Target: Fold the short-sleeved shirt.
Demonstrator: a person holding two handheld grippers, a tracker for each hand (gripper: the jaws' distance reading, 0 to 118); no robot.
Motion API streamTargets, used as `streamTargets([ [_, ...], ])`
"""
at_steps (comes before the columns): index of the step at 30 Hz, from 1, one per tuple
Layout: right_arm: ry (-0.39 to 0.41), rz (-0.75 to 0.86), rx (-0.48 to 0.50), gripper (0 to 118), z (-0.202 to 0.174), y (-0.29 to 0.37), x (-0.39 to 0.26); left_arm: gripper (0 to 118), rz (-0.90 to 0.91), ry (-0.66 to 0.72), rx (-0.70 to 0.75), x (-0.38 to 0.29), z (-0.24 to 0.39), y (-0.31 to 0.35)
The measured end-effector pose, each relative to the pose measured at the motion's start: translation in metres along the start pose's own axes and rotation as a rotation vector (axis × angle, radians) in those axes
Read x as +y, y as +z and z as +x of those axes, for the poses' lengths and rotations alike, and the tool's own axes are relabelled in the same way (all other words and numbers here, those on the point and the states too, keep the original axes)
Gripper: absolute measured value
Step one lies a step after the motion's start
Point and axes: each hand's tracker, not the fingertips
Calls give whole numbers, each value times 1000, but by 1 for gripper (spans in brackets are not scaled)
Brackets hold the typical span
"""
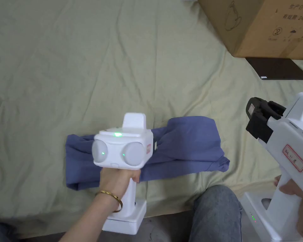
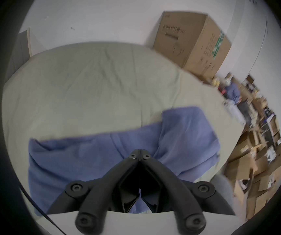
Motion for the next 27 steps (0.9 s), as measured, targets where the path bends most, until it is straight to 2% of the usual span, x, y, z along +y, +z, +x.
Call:
streamTargets([
  [3,-2,21,9,0,-2,1,5,2,88,44,-59,29,-28,34],
  [4,-7,28,11,0,-2,1,6,8,101,67,-70,38,-37,49],
  [6,-13,40,16,0,-4,1,9,37,123,125,-84,49,-66,69],
  [8,-14,47,22,0,-6,0,11,78,121,190,-102,51,-98,78],
  [10,-13,50,31,0,-9,-2,12,100,107,228,-115,49,-129,87],
  [12,-12,51,40,0,-12,-3,13,114,61,286,-126,41,-161,89],
  [14,-9,49,49,0,-15,-5,13,117,17,380,-161,28,-193,87],
  [19,7,36,66,0,-23,-9,13,117,-91,556,-208,-11,-240,70],
  [20,12,32,68,0,-24,-10,13,117,-116,565,-218,-19,-269,50],
  [21,17,30,68,0,-25,-10,13,117,-143,574,-222,-24,-273,45],
  [24,31,22,62,0,-27,-11,14,117,-229,592,-245,-37,-269,29],
  [27,38,17,51,0,-25,-11,13,113,-239,616,-302,-45,-269,18],
])
